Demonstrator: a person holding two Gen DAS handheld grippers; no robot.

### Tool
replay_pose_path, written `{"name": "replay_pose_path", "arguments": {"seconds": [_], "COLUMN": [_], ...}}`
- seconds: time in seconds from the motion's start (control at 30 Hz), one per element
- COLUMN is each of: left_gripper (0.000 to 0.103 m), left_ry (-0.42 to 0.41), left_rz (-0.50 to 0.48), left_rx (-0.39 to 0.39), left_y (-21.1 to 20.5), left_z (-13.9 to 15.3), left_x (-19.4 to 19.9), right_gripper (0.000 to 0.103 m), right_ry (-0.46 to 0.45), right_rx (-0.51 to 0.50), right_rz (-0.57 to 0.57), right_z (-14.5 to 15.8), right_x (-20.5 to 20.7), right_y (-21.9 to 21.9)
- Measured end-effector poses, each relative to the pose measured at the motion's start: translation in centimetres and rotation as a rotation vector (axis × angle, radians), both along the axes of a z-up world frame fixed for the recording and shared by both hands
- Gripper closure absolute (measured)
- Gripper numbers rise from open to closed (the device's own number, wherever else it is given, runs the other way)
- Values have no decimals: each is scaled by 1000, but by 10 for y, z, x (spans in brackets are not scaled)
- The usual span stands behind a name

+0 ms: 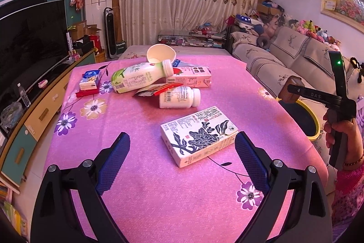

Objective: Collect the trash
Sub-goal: 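Carry the brown container over the yellow bin and open the right gripper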

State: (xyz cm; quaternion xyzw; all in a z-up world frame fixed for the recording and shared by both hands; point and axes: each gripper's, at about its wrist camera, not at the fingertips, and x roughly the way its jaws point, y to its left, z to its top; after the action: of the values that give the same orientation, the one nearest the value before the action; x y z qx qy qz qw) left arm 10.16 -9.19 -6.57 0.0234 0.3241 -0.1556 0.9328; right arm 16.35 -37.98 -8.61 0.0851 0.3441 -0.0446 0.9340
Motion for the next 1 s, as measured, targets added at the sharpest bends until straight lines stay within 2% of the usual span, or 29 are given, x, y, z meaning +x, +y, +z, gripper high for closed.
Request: {"name": "replay_pose_path", "arguments": {"seconds": [0.2, 0.47, 0.57, 0.63, 0.8, 1.0], "left_gripper": [11, 11, 11, 11, 11, 11], "left_ry": [17, 43, 56, 67, 89, 97], "left_rz": [-28, -59, -64, -64, -66, -35], "left_rx": [19, 44, 49, 51, 61, 108], "left_y": [-18, -40, -44, -46, -50, -44], "left_z": [-4, -13, -18, -21, -31, -44], "left_x": [4, 13, 19, 23, 30, 36], "right_gripper": [47, 46, 45, 36, 33, 33], "right_ry": [40, 125, 153, 165, 164, 145], "right_rx": [-22, -30, -27, -19, -7, -10], "right_rz": [-125, -249, -273, -290, -304, -296], "right_z": [-20, -65, -79, -84, -89, -82], "right_x": [-13, -12, -7, -4, -4, -4], "right_y": [-59, -119, -128, -134, -139, -129]}}
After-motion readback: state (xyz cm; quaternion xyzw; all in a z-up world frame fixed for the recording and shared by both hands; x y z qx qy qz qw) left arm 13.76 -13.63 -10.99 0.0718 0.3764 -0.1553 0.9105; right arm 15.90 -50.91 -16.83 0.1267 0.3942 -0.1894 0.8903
